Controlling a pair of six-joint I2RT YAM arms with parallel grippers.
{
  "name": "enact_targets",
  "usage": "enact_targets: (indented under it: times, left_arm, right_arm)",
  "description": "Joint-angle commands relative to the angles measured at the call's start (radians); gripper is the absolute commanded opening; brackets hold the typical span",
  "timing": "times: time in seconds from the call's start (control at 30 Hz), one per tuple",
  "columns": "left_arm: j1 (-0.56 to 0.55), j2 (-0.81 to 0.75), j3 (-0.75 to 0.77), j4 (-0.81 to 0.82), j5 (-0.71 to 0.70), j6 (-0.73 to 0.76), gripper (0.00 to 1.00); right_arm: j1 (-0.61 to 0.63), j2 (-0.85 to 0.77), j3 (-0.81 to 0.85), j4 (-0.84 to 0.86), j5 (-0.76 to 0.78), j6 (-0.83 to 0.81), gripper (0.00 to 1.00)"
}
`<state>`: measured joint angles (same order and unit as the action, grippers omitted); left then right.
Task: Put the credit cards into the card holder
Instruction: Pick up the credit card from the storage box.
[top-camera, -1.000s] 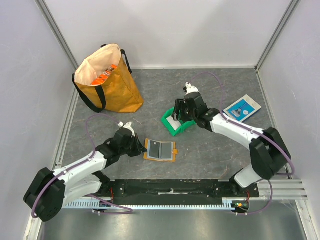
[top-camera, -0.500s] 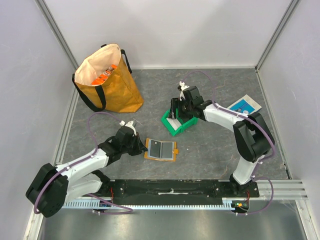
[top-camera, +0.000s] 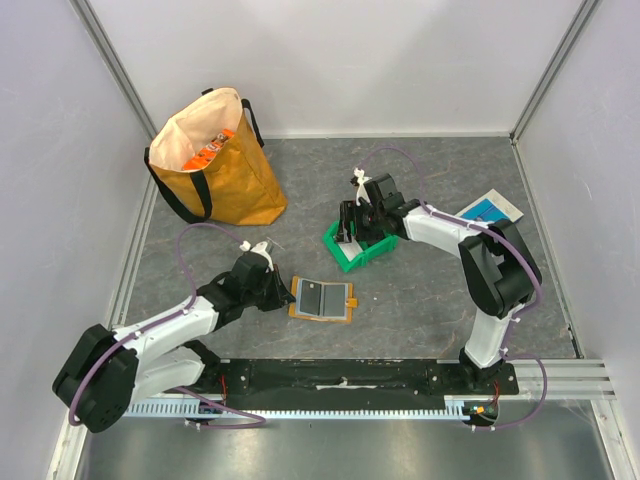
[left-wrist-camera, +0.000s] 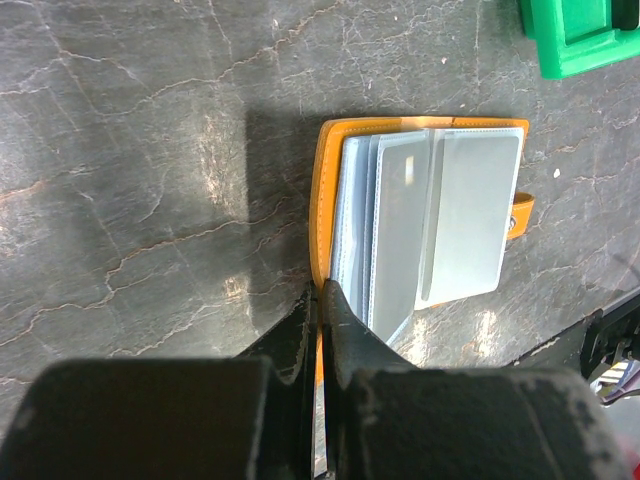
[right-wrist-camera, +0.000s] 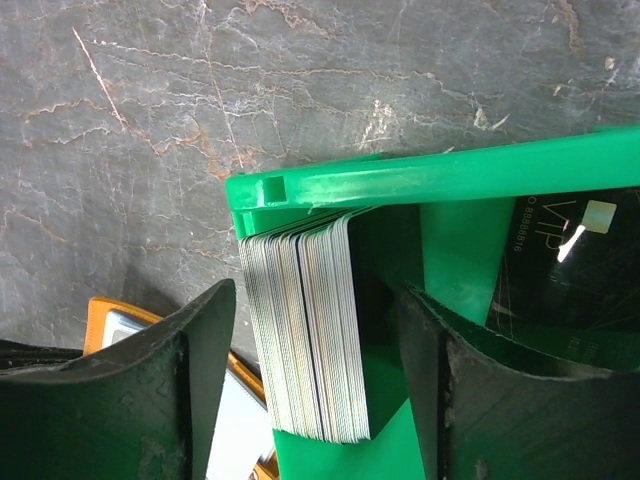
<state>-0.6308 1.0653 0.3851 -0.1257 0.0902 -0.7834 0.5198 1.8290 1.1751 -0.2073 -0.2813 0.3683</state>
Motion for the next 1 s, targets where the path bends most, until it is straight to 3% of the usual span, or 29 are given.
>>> enact_targets:
  times: [0.0,0.47,0.97]
  left_arm:
    - [-0.004,0.004,0.035,0.017,0.014,0.039,0.02]
    - [-0.004,0.002,0.031,0.021,0.017,0.038,0.02]
    - [-0.006,0.027,0.032,0.034,0.028,0.039,0.02]
  right_arm:
    - [-0.012,-0.016,0.037,-0.003,-0.059,-0.011,0.69]
    - [-0.032,-0.046,0.031,-0.003,-0.110,0.000,0.52]
    - [-0.052,-0.060,0.026,-0.001,-0.141,0.001,0.24]
